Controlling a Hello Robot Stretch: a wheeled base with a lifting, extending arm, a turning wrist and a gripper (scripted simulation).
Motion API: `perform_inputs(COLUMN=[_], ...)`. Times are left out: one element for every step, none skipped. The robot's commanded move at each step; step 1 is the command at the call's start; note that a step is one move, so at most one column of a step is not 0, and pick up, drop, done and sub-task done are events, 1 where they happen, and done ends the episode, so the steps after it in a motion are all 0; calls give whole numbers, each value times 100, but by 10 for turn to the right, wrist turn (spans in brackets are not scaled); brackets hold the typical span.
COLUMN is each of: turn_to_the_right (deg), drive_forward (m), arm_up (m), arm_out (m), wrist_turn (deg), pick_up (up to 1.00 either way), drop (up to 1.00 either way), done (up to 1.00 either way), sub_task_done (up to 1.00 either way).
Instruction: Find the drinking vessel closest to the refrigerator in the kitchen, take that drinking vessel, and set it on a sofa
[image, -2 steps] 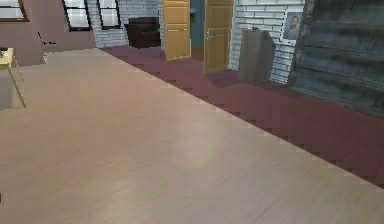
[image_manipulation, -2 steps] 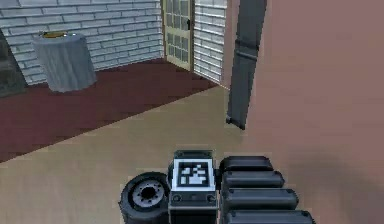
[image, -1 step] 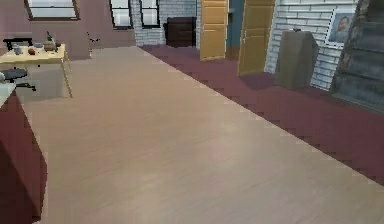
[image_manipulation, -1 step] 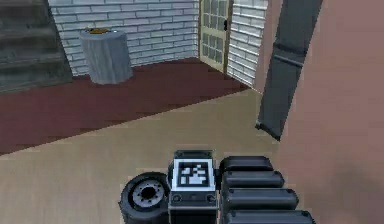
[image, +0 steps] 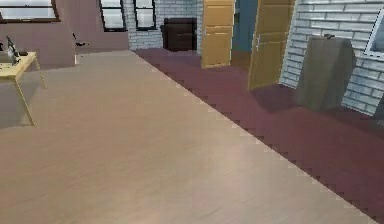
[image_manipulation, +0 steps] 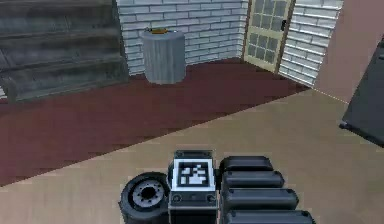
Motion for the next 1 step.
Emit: perform_inputs(turn_to_the_right=[0], drive_forward=[100], arm_up=[0], arm_out=[0], wrist_turn=[0], pick_up=[0], drop=[0], done=[0], sub_task_done=[0])
